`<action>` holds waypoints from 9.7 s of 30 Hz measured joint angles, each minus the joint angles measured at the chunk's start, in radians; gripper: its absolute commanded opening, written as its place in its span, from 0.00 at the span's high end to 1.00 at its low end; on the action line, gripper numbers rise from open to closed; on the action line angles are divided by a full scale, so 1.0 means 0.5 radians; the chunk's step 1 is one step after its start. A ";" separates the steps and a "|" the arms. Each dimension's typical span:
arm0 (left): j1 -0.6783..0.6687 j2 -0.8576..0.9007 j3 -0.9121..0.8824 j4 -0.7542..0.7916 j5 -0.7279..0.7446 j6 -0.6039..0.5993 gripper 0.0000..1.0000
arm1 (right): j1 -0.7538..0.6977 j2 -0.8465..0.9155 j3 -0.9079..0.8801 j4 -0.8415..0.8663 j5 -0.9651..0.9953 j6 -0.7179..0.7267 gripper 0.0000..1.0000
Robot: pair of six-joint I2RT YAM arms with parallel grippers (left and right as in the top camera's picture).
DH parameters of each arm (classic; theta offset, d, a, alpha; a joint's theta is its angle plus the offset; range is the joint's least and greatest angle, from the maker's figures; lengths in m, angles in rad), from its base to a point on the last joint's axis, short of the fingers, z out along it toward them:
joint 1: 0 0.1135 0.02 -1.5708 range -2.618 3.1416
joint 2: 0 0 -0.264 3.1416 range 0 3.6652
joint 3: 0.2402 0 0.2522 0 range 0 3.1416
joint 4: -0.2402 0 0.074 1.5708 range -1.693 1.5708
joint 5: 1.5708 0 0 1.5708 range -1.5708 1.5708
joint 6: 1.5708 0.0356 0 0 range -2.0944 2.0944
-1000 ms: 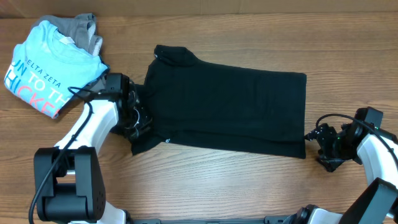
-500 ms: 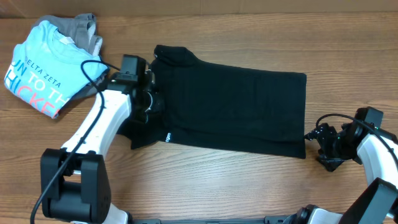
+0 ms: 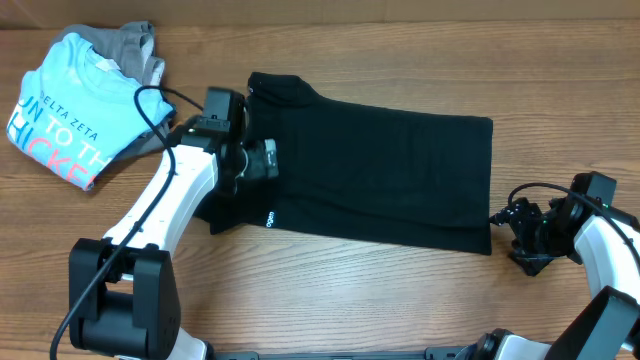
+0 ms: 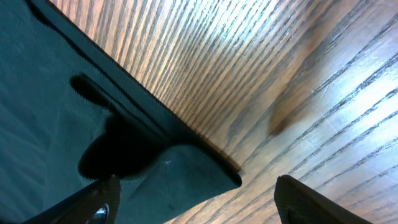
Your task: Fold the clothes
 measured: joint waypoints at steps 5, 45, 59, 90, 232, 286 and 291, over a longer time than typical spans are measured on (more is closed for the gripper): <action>0.072 0.000 0.003 -0.459 -0.166 0.007 0.16 | 0.000 0.000 0.001 -0.001 -0.001 0.001 0.16; 0.363 0.002 -0.146 -0.089 -0.295 0.139 0.96 | 0.030 0.000 -0.225 0.186 -0.033 -0.034 0.38; 0.363 0.002 -0.146 -0.168 -0.353 0.221 0.96 | 0.034 -0.019 -0.259 -0.001 -0.036 -0.053 0.96; 0.363 0.002 0.119 -0.507 -0.200 0.333 0.35 | 0.032 -0.019 0.134 -0.348 -0.215 -0.367 0.39; 0.102 0.379 0.128 0.399 0.617 0.251 0.96 | 0.275 0.141 -0.134 0.957 -0.098 0.002 0.96; -0.027 0.379 0.143 0.279 0.369 0.162 0.62 | 0.263 0.141 -0.133 0.812 0.063 0.008 0.28; 0.054 0.355 0.198 -0.029 0.360 0.250 0.47 | 0.095 0.141 -0.131 0.763 -0.041 0.008 0.33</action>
